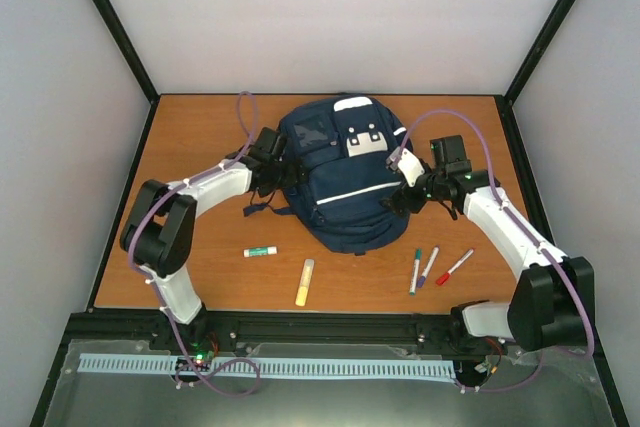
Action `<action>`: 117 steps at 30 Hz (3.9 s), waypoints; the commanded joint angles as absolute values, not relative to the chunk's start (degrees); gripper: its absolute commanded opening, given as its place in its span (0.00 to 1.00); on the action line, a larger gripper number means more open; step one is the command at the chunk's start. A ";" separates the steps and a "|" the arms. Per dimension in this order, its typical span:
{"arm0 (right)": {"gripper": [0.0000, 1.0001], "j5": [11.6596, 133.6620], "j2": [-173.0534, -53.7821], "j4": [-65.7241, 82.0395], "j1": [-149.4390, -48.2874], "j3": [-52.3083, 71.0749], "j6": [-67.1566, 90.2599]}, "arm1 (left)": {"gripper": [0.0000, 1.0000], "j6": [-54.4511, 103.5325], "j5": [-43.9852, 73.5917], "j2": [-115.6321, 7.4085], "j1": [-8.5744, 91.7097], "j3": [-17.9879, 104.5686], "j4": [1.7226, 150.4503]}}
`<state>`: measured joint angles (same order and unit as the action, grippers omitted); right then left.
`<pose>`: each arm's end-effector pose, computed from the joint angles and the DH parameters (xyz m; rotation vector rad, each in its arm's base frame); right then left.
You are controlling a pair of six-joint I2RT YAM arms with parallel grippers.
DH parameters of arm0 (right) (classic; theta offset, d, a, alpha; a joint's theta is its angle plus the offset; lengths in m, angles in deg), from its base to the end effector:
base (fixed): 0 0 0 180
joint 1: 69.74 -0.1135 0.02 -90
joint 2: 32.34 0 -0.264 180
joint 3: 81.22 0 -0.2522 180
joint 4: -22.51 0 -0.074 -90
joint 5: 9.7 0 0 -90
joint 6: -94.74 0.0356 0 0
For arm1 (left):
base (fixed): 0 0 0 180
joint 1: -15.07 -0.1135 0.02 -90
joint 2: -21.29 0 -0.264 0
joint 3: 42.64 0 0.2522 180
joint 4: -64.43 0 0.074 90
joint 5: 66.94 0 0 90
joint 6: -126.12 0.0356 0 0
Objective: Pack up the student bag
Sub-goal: Adjust the student bag at the center of the board, then pick up the stationery from the center of the board.
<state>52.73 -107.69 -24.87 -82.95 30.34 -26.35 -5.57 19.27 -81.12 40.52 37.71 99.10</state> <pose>0.2544 0.0766 0.2529 -1.0889 2.1680 0.4651 0.3336 -0.1614 0.1850 -0.3480 2.6245 -0.5103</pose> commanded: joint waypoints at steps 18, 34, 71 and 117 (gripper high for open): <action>0.58 63.56 -108.83 -25.59 -91.25 32.43 -63.92 | 0.78 4.76 18.92 -59.93 54.77 29.04 124.17; 0.29 81.16 -114.24 -6.81 -101.46 36.32 -62.50 | 0.79 -4.46 17.12 -56.74 61.87 17.42 113.54; 0.03 71.68 -121.48 -20.56 -101.38 3.32 -29.57 | 0.65 -10.90 23.75 -65.44 73.10 18.60 115.96; 0.03 61.67 -129.31 -33.60 -99.62 -13.47 -21.83 | 0.01 4.05 45.15 -54.29 74.23 41.45 108.75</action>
